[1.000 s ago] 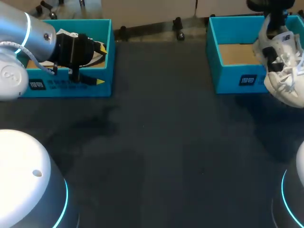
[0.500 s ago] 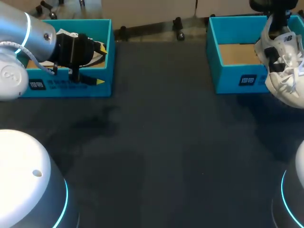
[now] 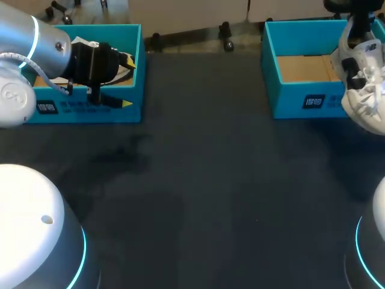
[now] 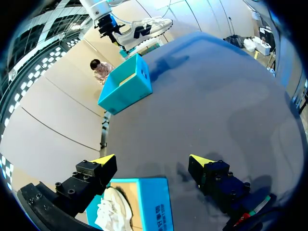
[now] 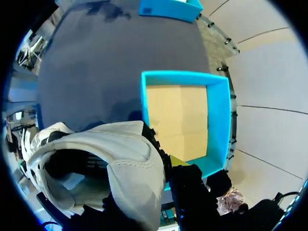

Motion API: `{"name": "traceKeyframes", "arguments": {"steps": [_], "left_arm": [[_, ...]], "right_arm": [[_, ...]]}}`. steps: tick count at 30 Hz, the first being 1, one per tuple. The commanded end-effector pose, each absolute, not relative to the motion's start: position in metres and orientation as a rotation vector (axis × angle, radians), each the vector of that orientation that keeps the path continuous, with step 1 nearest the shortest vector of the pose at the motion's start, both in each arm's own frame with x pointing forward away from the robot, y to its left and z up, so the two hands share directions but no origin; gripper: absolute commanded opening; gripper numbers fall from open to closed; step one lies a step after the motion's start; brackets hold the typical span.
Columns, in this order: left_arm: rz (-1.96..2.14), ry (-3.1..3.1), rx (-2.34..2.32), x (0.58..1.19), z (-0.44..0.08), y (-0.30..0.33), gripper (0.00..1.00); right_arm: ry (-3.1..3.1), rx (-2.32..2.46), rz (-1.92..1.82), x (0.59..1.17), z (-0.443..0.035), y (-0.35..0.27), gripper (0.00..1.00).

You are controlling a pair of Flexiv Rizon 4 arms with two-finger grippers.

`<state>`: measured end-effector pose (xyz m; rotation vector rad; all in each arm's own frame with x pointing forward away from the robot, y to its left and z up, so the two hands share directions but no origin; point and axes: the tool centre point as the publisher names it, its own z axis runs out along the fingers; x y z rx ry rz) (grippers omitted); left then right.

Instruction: Take the shoe out of the shoebox, open the shoe tongue, remove and reinsert the insole, then place the shoe into the shoebox

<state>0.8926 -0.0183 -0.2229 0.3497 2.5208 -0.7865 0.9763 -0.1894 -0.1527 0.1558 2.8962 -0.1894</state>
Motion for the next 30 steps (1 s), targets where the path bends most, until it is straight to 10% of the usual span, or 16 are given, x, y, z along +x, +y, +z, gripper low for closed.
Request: {"name": "traceKeyframes", "arguments": {"steps": [1, 30], "left_arm": [[-0.780, 2.525, 0.349, 0.893, -0.223, -0.020, 1.00], [-0.780, 2.525, 0.349, 0.893, -0.223, -0.020, 1.00]], "right_arm": [[2.906, 0.133, -0.195, 0.986, -0.153, -0.212, 0.00], [2.852, 0.597, -0.207, 1.036, -0.180, -0.328, 0.00]]}}
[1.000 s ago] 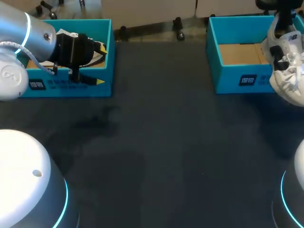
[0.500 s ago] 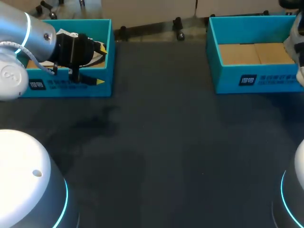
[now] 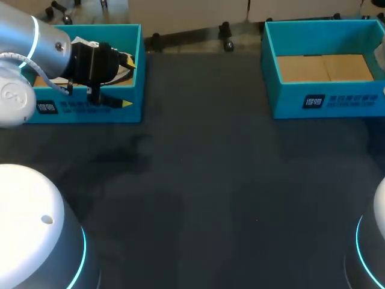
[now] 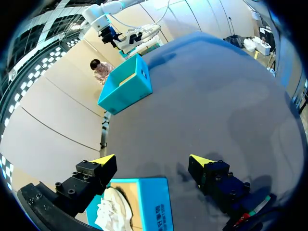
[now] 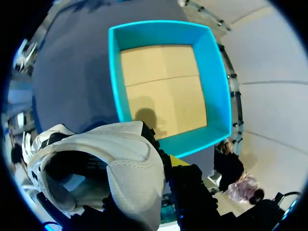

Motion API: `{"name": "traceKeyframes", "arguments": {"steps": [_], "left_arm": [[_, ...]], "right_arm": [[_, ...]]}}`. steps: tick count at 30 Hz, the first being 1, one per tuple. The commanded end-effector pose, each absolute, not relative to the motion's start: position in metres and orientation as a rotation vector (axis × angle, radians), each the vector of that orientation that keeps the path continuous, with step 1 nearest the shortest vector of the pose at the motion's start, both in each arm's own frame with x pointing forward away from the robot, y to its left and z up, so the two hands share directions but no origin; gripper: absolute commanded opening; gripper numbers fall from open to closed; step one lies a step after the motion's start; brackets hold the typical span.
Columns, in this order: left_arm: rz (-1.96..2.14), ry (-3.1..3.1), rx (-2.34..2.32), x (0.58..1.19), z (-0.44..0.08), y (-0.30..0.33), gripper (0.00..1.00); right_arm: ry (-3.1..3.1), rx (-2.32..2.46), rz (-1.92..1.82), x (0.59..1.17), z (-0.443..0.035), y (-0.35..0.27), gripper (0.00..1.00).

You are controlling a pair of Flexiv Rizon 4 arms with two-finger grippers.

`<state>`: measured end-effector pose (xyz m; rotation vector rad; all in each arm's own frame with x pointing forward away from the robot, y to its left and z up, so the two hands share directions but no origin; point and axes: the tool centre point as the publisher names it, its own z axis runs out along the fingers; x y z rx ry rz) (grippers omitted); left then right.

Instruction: Take the shoe out of the shoebox, open the shoe tongue, remove and reinsert the insole, then place the shoe into the shoebox

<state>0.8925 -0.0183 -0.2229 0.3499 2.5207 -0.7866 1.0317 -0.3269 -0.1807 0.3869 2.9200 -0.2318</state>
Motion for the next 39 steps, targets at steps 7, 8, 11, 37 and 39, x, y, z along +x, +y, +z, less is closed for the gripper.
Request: {"name": "traceKeyframes", "arguments": {"steps": [7, 8, 11, 37, 39], "left_arm": [[-0.780, 2.525, 0.349, 0.893, -0.223, -0.020, 1.00], [-0.780, 2.525, 0.349, 0.893, -0.223, -0.020, 1.00], [-0.780, 2.525, 0.349, 0.893, -0.223, -0.020, 1.00], [-0.780, 2.525, 0.349, 0.893, -0.223, -0.020, 1.00], [-0.780, 2.525, 0.349, 0.893, -0.223, -0.020, 1.00]], "right_arm": [[2.699, 1.037, -0.165, 1.031, -0.187, -0.331, 0.00], [2.679, 1.116, -0.197, 1.029, -0.187, -0.332, 0.00], [2.629, 1.291, -0.225, 1.024, -0.188, -0.332, 0.00], [2.422, 1.737, -0.205, 1.018, -0.196, -0.329, 0.00], [2.362, 1.821, -0.206, 1.018, -0.198, -0.330, 0.00]]}}
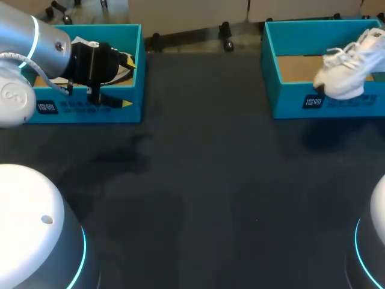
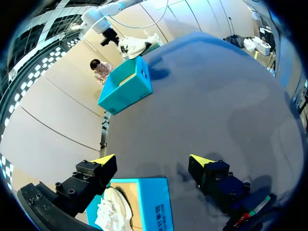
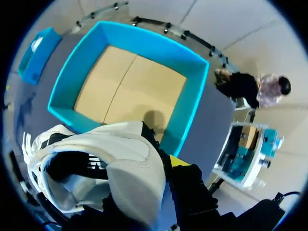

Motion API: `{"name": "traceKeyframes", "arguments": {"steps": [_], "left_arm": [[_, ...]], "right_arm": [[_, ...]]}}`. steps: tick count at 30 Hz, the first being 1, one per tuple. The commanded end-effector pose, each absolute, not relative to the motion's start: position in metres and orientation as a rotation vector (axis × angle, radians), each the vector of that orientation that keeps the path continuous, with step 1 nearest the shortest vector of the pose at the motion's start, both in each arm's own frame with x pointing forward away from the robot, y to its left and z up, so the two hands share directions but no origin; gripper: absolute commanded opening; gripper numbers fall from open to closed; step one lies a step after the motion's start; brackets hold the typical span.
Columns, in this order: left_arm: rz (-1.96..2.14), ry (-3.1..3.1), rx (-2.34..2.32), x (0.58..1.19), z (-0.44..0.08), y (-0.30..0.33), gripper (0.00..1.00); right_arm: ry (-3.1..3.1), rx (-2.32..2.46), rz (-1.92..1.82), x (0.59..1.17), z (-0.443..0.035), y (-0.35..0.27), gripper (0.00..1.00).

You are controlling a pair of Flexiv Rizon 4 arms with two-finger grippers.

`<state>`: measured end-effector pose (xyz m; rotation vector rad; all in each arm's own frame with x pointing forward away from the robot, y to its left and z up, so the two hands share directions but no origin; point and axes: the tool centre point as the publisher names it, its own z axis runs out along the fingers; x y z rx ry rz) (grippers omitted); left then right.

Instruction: Take the shoe out of the shoebox, open the shoe tongue, remove and reinsert the insole, then place the shoe into the shoebox

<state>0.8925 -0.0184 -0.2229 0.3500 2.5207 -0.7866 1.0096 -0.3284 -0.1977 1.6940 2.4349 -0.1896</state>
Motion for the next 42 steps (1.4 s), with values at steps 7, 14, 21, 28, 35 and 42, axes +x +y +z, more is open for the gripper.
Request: {"name": "traceKeyframes", "arguments": {"steps": [7, 14, 21, 28, 35, 42], "left_arm": [[-0.780, 2.525, 0.349, 0.893, -0.223, -0.020, 1.00], [-0.780, 2.525, 0.349, 0.893, -0.223, -0.020, 1.00], [-0.780, 2.525, 0.349, 0.893, -0.223, -0.020, 1.00], [-0.780, 2.525, 0.349, 0.893, -0.223, -0.020, 1.00], [-0.780, 2.525, 0.349, 0.893, -0.223, -0.020, 1.00], [-0.780, 2.525, 0.349, 0.893, -0.223, -0.020, 1.00]], "right_arm": [[2.083, 2.050, -0.224, 1.015, -0.194, -0.339, 0.00], [1.862, 2.150, -0.225, 1.019, -0.188, -0.338, 0.00], [1.844, 2.095, -0.175, 1.020, -0.190, -0.338, 0.00], [1.844, 2.095, -0.175, 1.020, -0.190, -0.338, 0.00], [1.844, 2.095, -0.175, 1.020, -0.190, -0.338, 0.00], [1.816, 2.166, -0.116, 1.020, -0.202, -0.339, 0.00]]}}
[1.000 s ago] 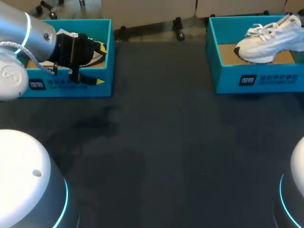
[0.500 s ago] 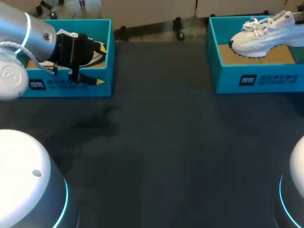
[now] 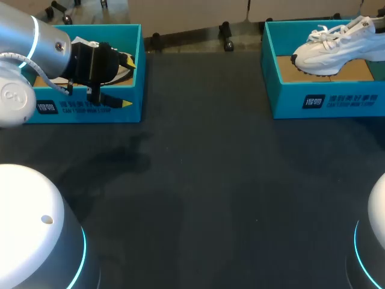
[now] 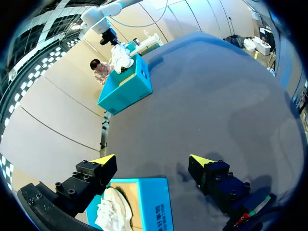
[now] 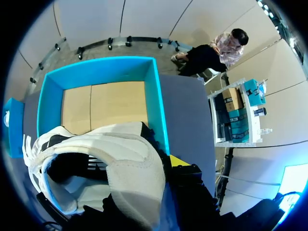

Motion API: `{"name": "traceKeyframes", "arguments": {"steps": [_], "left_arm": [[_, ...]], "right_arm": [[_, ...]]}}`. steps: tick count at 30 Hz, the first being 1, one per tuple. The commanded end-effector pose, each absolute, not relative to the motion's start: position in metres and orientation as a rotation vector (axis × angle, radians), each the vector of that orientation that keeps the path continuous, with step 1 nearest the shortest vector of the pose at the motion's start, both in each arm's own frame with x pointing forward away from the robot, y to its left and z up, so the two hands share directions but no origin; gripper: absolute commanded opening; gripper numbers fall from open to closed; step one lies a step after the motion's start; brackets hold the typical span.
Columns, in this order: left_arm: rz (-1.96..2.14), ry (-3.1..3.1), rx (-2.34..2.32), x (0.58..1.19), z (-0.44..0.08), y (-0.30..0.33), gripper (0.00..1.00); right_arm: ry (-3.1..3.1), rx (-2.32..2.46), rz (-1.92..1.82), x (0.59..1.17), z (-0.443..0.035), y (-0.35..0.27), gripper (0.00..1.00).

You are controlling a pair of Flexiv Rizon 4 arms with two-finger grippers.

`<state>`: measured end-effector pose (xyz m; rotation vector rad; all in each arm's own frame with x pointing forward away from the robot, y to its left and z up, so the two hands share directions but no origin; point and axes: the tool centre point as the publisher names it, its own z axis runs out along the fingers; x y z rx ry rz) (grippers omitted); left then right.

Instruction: Take the shoe out of the shoebox, open the shoe tongue, remove and reinsert the insole, then place the shoe into the shoebox

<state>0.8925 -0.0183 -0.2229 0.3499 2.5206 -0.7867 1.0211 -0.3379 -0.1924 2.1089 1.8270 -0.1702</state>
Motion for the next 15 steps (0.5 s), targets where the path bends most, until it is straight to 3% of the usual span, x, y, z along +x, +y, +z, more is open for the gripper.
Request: {"name": "traceKeyframes", "arguments": {"steps": [1, 15], "left_arm": [[-0.780, 2.525, 0.349, 0.893, -0.223, -0.020, 1.00], [-0.780, 2.525, 0.349, 0.893, -0.223, -0.020, 1.00]], "right_arm": [[1.794, 2.181, -0.111, 1.021, -0.204, -0.340, 0.00], [1.786, 2.240, -0.060, 1.040, -0.227, -0.346, 0.00]]}}
